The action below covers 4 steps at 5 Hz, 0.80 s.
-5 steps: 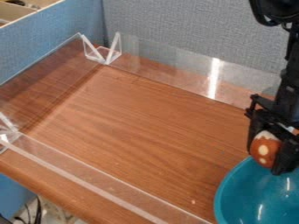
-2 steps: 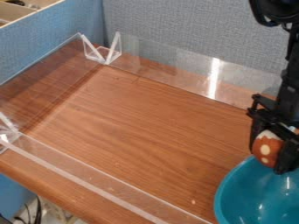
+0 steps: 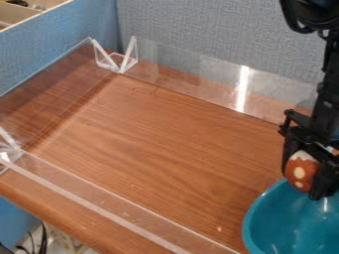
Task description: Put the mushroom in the blue bowl
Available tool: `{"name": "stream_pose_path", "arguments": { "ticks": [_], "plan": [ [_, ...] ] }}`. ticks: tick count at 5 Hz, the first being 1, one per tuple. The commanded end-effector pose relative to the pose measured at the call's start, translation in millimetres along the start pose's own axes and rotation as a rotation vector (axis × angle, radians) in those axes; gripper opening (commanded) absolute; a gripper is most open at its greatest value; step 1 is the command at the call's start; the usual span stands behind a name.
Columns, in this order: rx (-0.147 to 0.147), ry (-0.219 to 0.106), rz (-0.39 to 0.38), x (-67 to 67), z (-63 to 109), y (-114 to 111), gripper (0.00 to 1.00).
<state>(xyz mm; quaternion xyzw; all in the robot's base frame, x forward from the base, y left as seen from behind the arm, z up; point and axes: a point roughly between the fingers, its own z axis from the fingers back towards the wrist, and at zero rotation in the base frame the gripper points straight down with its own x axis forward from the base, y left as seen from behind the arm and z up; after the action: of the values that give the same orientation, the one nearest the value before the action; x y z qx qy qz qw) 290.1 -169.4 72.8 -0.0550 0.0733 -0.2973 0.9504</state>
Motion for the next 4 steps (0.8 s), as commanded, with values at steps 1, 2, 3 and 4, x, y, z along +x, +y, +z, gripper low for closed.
{"name": "stream_pose_path", "arguments": {
  "ticks": [1, 2, 3, 4],
  "plan": [
    [0.007, -0.046, -0.032, 1.6, 11.4, -7.0, 0.00],
    [0.007, -0.050, -0.035, 1.8, 9.3, -7.7, 1.00],
    [0.008, -0.055, -0.036, 1.9, 7.4, -7.7, 0.00],
    [0.006, -0.056, -0.036, 1.8, 3.7, -8.9, 0.00]
  ]
}}
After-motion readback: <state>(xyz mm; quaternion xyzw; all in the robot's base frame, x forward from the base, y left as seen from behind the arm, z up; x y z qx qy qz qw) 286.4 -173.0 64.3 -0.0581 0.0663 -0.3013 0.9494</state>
